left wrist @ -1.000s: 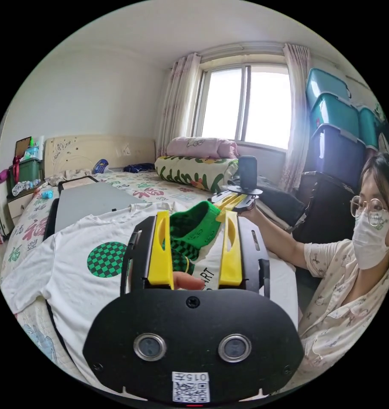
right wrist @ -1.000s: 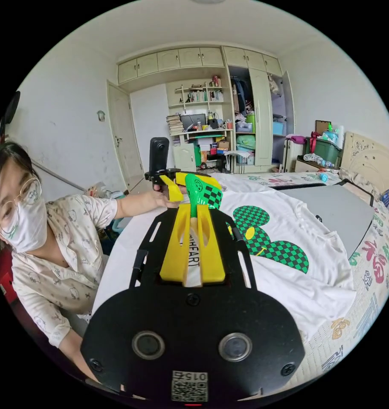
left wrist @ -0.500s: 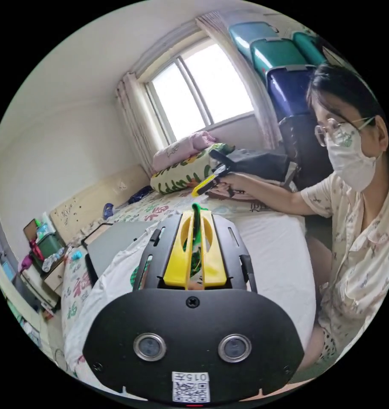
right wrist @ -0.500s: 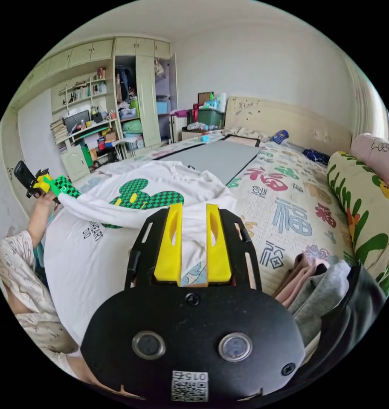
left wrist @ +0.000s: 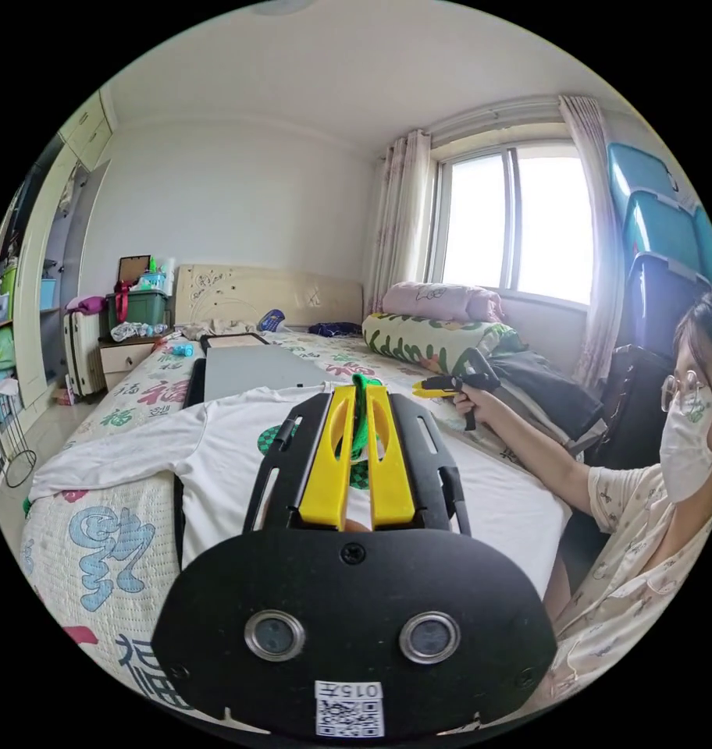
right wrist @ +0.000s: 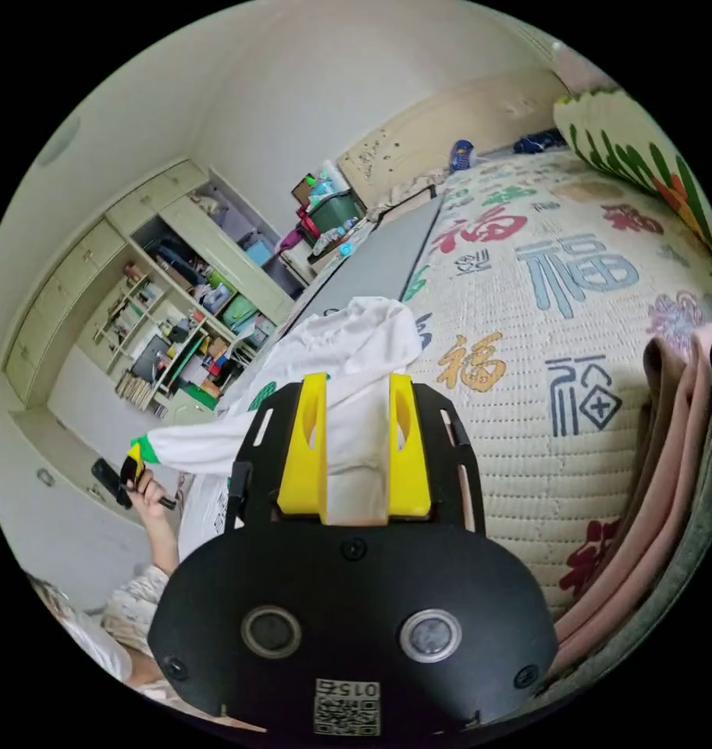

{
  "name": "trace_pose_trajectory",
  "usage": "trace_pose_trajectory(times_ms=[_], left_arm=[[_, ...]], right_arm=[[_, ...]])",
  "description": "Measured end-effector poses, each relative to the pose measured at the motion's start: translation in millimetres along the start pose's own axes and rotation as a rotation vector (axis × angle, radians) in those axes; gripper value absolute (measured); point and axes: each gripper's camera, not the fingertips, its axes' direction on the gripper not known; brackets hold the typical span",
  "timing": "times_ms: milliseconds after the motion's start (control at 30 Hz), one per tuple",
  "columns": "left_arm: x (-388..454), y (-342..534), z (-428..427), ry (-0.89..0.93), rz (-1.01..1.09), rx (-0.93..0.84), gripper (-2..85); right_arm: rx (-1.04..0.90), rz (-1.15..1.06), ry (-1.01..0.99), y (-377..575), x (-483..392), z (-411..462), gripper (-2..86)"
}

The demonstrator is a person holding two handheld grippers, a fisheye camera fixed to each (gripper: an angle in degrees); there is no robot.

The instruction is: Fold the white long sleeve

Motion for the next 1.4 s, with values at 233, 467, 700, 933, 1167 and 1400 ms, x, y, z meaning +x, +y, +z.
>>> trace_pose_trajectory(times_ms=[233, 467, 700, 933, 1167, 1400], left_arm=[[-12.5, 27.5, 11.1, 0.101, -0.042, -0.016, 0.9], [-0.6, 36.7, 12.6, 0.131, 0.020, -0.058, 0.8], [6.5, 42.2, -11.6, 0.190, -0.002, -0.084, 0.9], [12.5, 46.5, -18.2, 0.085, -0.055, -0.207, 0.5], [8.2, -19.6, -51.4, -0.084, -0.083, -0.185, 0.3], [68.3, -213.5, 98.1, -0.011, 0.176, -0.262, 2.3]], right_arm=[[-0.062, 0.155, -0.049, -51.0, 29.0, 36.8, 9.7], [0.012, 0.152, -0.058, -94.7, -17.0, 64.8, 2.1], [-0.045, -0.197, 0.330, -111.5, -155.3, 148.3, 1.8], [-0.110, -0.379, 0.355, -71.1, -201.3, 206.3, 9.4], [-0.119, -0.640, 0.286, 39.9, -159.5, 137.1, 9.3], [-0.212, -0.780, 0.287, 96.4, -140.7, 150.5, 12.0]])
